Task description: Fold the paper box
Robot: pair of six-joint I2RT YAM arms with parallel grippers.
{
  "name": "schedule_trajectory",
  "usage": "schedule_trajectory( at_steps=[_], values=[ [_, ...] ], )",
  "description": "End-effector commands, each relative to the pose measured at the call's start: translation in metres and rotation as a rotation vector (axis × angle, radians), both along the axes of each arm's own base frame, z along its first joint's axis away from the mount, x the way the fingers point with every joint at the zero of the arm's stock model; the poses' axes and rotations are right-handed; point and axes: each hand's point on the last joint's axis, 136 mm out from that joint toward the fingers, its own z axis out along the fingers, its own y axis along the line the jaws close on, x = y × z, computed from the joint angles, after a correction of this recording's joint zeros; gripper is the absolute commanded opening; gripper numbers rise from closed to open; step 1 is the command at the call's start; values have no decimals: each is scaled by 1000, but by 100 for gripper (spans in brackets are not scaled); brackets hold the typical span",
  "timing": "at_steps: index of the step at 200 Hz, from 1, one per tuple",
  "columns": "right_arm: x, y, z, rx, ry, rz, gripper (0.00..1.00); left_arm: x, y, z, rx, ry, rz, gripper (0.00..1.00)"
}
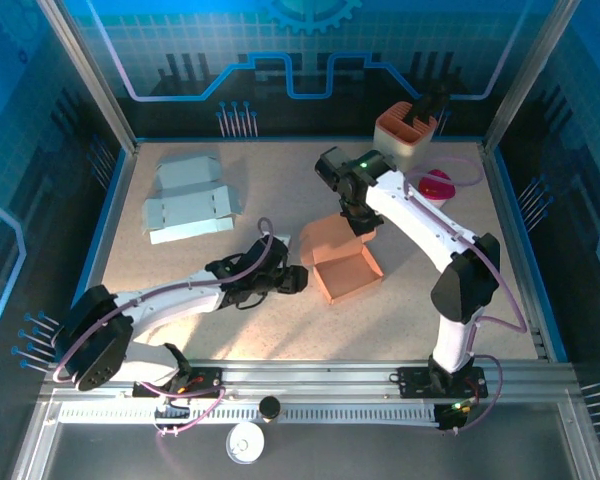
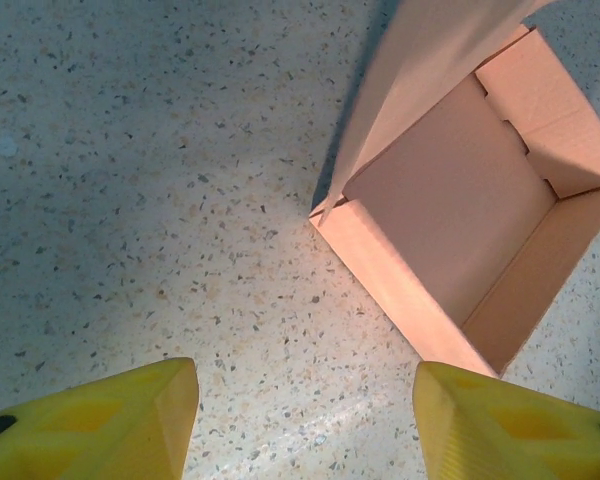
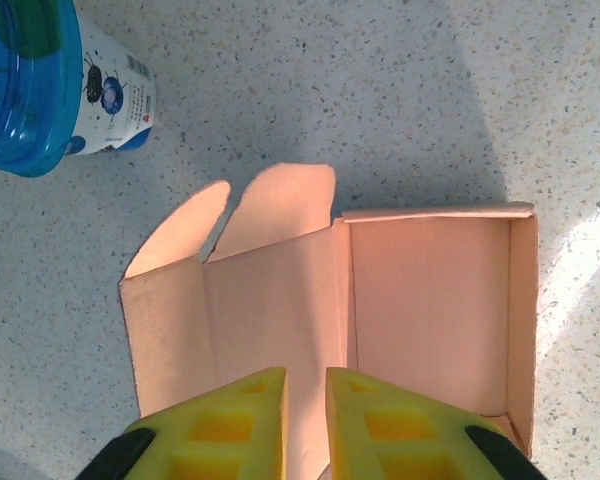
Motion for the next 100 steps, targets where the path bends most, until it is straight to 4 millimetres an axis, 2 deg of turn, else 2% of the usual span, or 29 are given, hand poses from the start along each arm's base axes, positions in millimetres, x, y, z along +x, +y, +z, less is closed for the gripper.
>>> schedule_trajectory(
  at_steps=[1,19,41,77,87,100],
  values=[
    [-2,-6,19,-16,-75,32,17,8,-8,11,4,-43,-31,60],
    [0,-8,31,-35,-140,72,17,10,-8,14,8,-57,-32,62],
    [14,-6,49,-45,-275,179,17,11,-8,17,13,-66,-36,65],
    [38,2,76,-93,-526,485,19,11,-9,26,16,-79,-48,67],
    [45,3,88,-135,-616,624,21,11,-7,29,22,-88,-51,67],
    [50,10,106,-184,-778,864,37,11,-5,32,32,-96,-61,68]
  ],
)
